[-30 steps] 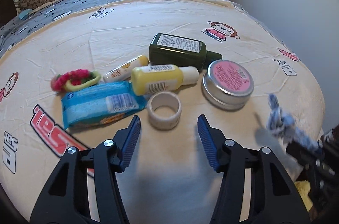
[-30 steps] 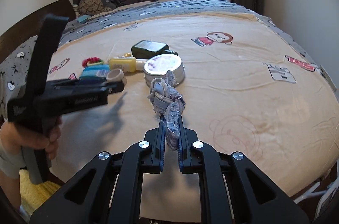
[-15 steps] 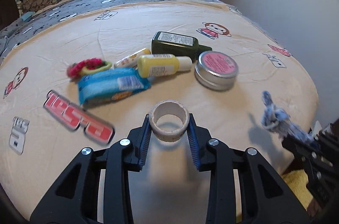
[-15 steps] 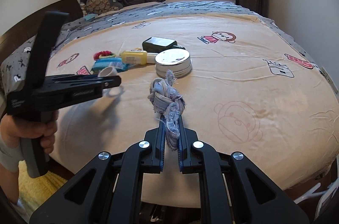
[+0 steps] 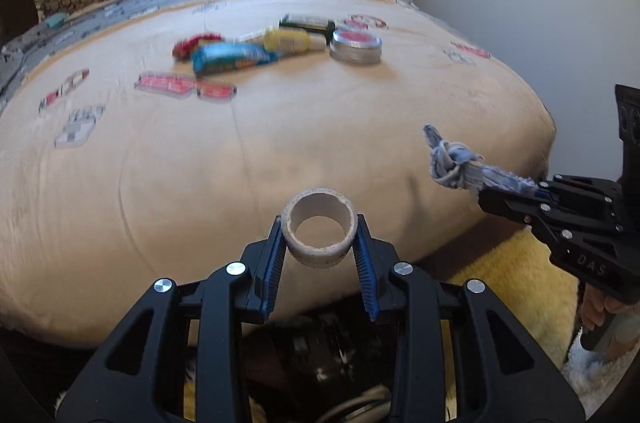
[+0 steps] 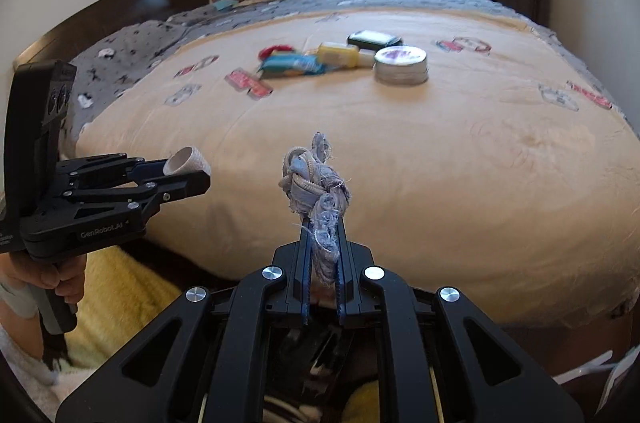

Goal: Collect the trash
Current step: 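Drop the tape roll and grey cloth into the bin, opening both grippers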

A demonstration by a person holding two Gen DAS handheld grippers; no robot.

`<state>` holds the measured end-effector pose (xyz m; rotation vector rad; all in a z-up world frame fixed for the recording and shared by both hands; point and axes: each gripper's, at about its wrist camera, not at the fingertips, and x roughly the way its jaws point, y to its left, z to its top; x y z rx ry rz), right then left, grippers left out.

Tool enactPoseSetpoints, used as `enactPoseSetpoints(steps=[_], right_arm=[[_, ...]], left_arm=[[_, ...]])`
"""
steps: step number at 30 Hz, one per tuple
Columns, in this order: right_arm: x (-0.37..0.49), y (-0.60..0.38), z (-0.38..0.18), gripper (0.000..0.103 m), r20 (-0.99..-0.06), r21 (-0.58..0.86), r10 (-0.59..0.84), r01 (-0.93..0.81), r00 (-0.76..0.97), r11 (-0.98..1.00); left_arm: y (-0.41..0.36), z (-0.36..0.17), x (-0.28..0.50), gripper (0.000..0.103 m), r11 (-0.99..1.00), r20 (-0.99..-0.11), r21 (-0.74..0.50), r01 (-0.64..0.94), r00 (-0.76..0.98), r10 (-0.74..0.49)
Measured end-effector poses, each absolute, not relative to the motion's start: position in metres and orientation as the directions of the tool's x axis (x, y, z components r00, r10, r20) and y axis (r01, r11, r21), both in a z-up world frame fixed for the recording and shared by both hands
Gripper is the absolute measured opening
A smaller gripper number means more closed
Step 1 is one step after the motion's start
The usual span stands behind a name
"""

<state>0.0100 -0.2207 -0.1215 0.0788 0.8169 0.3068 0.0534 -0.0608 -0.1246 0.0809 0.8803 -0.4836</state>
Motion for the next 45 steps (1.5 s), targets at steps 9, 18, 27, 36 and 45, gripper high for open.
enactPoseSetpoints(steps=[9, 18, 27, 36, 45], right_arm=[[-0.008, -0.197, -0.193, 0.011, -0.843, 0.247, 0.323, -0.224, 0.429, 0.943], [-0.003, -0.177, -0.269, 0.011, -0.919, 0.298, 0.325, -0.148, 0.222, 0.943], [0.009, -0.167, -0.291, 0.014, -0.941, 0.273, 0.294, -0.139, 0.165, 0.952], [0.018, -0.179, -0.283, 0.058, -0.932, 0.288, 0.301, -0.093, 0.200, 0.953], [0.015, -0.195, -0.238, 0.089, -0.869, 0.350, 0.349, -0.064, 0.350, 0.935]], left_arm=[[-0.042, -0.211, 0.019, 0.032, 0.903, -0.883, -0.176, 0.391, 0.342, -0.320], [-0.047, -0.277, 0.017, 0.032, 0.906, -0.940, -0.206, 0.369, 0.182, -0.287], [-0.048, -0.304, 0.015, 0.032, 0.903, -0.956, -0.226, 0.366, 0.098, -0.278], [-0.051, -0.294, 0.018, 0.062, 0.911, -0.955, -0.200, 0.361, 0.134, -0.263], [-0.047, -0.251, 0.023, 0.088, 0.915, -0.933, -0.151, 0.375, 0.251, -0.257]])
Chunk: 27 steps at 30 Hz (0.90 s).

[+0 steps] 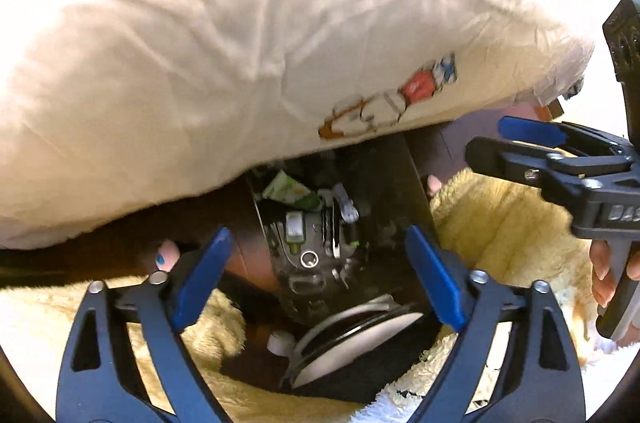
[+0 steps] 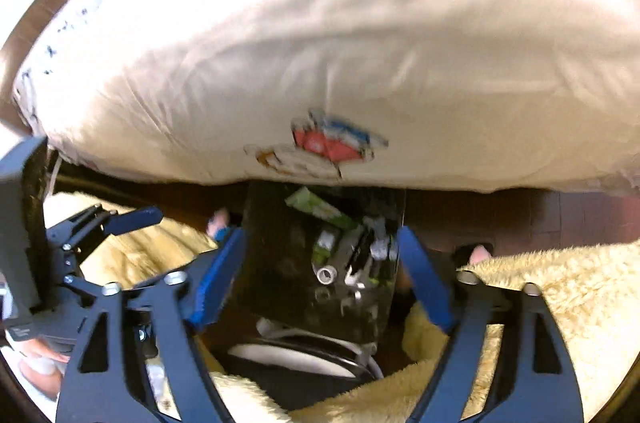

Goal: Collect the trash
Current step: 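Drop the tape roll and grey cloth into the bin, opening both grippers, then grasp the pink-lid tin with right gripper while left grasps the blue packet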

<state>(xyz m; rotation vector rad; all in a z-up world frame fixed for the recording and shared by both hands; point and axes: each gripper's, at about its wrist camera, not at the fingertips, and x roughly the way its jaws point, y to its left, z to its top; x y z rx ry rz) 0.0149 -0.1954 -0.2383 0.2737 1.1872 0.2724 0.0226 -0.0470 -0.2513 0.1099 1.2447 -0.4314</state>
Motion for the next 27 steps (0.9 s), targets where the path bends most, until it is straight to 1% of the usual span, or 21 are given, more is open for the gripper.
enactPoseSetpoints(steps=[3, 7, 13, 19, 22, 25, 27], right_arm=[[0.014, -0.203, -0.216, 0.093, -0.846, 0.345, 0.344, -0.074, 0.408, 0.936], [0.016, -0.214, -0.183, 0.094, -0.813, 0.301, 0.302, -0.085, 0.497, 0.950], [0.040, -0.234, -0.142, 0.095, -0.764, 0.220, 0.217, -0.071, 0.608, 0.973], [0.077, -0.241, -0.124, 0.095, -0.726, 0.211, 0.199, -0.063, 0.658, 0.975], [0.107, -0.243, -0.122, 0.095, -0.723, 0.177, 0.159, -0.043, 0.672, 0.983], [0.142, -0.250, -0.126, 0.095, -0.739, 0.124, 0.076, 0.024, 0.669, 0.992], [0.156, -0.254, -0.129, 0.095, -0.744, 0.117, 0.052, 0.052, 0.667, 0.992]], left_arm=[[-0.045, -0.229, 0.026, 0.091, 0.915, -0.916, -0.141, 0.377, 0.301, -0.265], [-0.036, -0.199, 0.032, 0.092, 0.920, -0.883, -0.136, 0.367, 0.376, -0.280], [-0.026, -0.155, 0.056, 0.094, 0.938, -0.827, -0.081, 0.338, 0.503, -0.252], [-0.019, -0.131, 0.089, 0.094, 0.947, -0.779, -0.075, 0.313, 0.574, -0.252], [-0.016, -0.123, 0.117, 0.094, 0.951, -0.765, -0.058, 0.304, 0.598, -0.238], [-0.017, -0.126, 0.147, 0.095, 0.964, -0.773, -0.023, 0.264, 0.607, -0.185], [-0.016, -0.127, 0.166, 0.095, 0.967, -0.775, -0.040, 0.253, 0.603, -0.190]])
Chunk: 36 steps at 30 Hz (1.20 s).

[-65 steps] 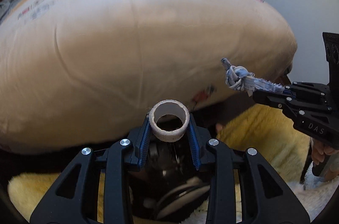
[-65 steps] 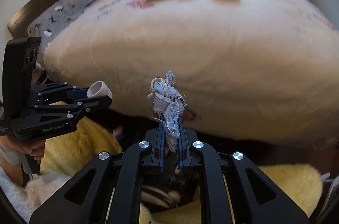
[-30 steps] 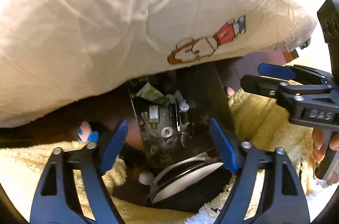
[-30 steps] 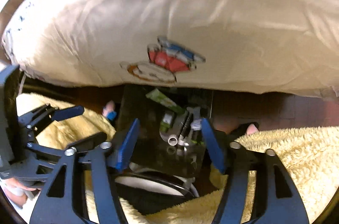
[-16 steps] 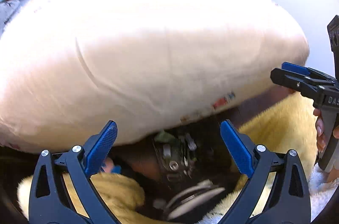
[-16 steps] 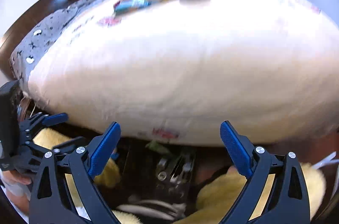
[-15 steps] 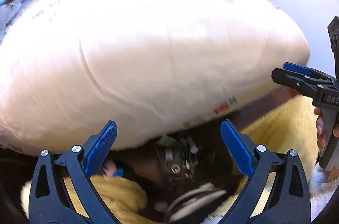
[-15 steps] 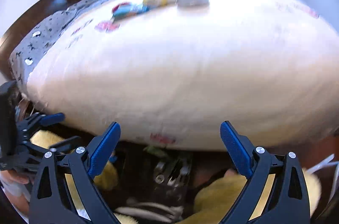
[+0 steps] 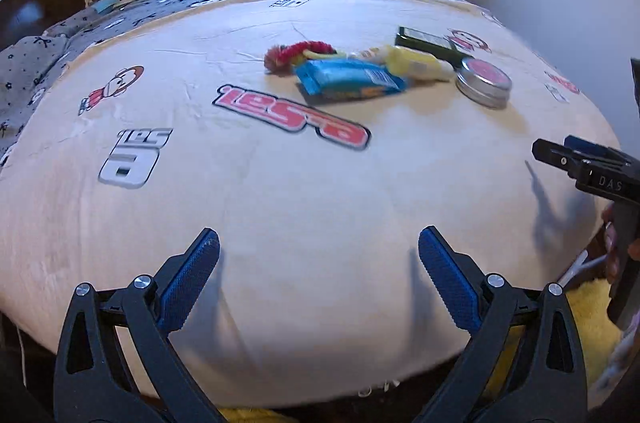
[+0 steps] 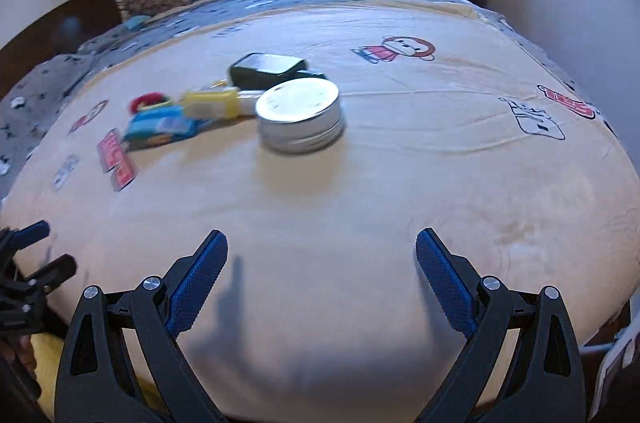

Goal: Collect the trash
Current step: 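Grasp the pink-lid tin with right gripper while left grasps the blue packet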

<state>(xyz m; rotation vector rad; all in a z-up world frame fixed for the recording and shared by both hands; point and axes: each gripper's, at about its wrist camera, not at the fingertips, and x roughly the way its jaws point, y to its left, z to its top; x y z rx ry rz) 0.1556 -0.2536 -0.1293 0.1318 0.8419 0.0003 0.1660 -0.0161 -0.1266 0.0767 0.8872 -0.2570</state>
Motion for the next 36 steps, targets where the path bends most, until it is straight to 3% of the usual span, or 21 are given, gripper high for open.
enactPoseSetpoints(steps=[11, 23, 26, 36], right_arm=[[0.226, -0.243, -0.133, 0.095, -0.762, 0.077, 0.030, 0.044, 0.647, 0.996], [0.262, -0.242, -0.140, 0.092, -0.770, 0.049, 0.001, 0.058, 0.638, 0.997], [0.264, -0.242, -0.138, 0.071, -0.762, 0.054, 0.018, 0.037, 0.647, 0.998], [0.235, -0.242, -0.136, 0.071, -0.756, 0.042, 0.040, -0.013, 0.653, 0.999]], left_arm=[[-0.041, -0.136, 0.267, 0.095, 0.958, -0.784, -0.009, 0.286, 0.593, -0.185], [-0.080, -0.141, 0.307, 0.094, 0.937, -0.801, 0.020, 0.349, 0.567, -0.194], [-0.084, -0.141, 0.306, 0.085, 0.932, -0.798, 0.024, 0.360, 0.568, -0.199], [-0.075, -0.136, 0.270, 0.050, 0.924, -0.779, 0.007, 0.381, 0.582, -0.234]])
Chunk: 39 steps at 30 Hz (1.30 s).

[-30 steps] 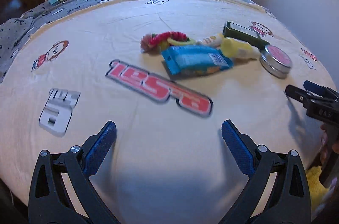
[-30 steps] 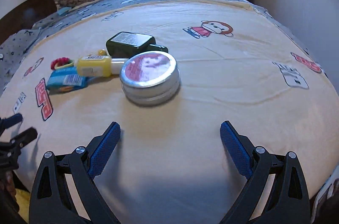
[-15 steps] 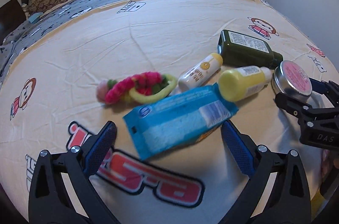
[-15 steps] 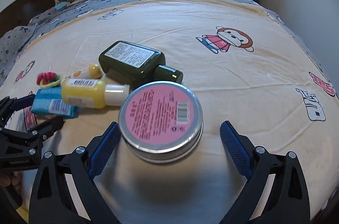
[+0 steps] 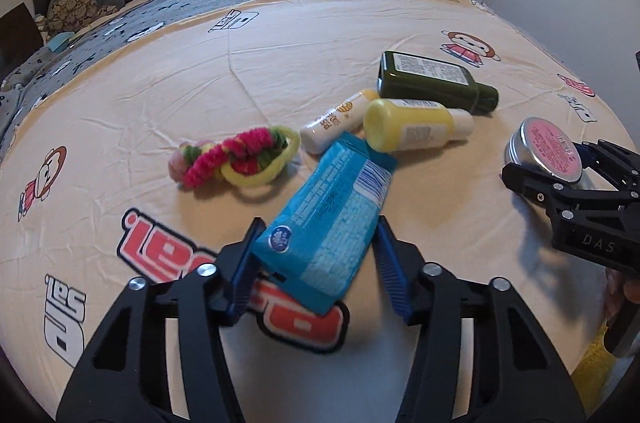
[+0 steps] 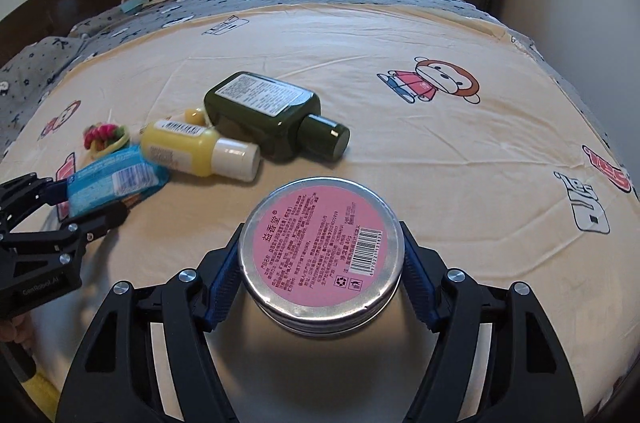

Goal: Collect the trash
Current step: 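Grasp the pink-lid tin with right gripper while left grasps the blue packet, then carry the tin and blue packet down to the bin and open both grippers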

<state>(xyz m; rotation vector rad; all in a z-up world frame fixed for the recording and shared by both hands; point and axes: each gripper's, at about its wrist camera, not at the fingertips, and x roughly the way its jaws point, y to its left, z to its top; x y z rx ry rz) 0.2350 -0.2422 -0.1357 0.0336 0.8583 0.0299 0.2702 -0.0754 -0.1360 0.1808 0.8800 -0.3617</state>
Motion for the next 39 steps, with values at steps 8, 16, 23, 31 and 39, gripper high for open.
enactPoseSetpoints(steps=[8, 16, 23, 31, 39], right_arm=[[0.200, -0.237, -0.133, 0.071, -0.753, 0.049, 0.068, -0.047, 0.655, 0.998], [0.145, -0.225, -0.128, 0.071, -0.739, 0.100, 0.146, -0.108, 0.657, 0.989], [0.085, -0.218, -0.118, 0.071, -0.706, 0.126, 0.192, -0.146, 0.682, 0.981], [0.032, -0.211, -0.132, 0.071, -0.728, 0.131, 0.208, -0.166, 0.653, 0.977], [0.008, -0.197, -0.170, 0.071, -0.792, 0.202, 0.262, -0.168, 0.552, 0.965]], left_arm=[[-0.066, -0.133, 0.238, 0.038, 0.919, -0.765, -0.052, 0.392, 0.575, -0.289], [-0.056, -0.125, 0.175, 0.036, 0.915, -0.744, -0.063, 0.400, 0.592, -0.310], [-0.044, -0.125, 0.109, 0.036, 0.913, -0.729, -0.044, 0.405, 0.612, -0.306], [-0.032, -0.138, 0.053, 0.036, 0.909, -0.744, -0.087, 0.407, 0.580, -0.331], [-0.027, -0.170, 0.018, 0.036, 0.909, -0.804, -0.102, 0.403, 0.505, -0.315]])
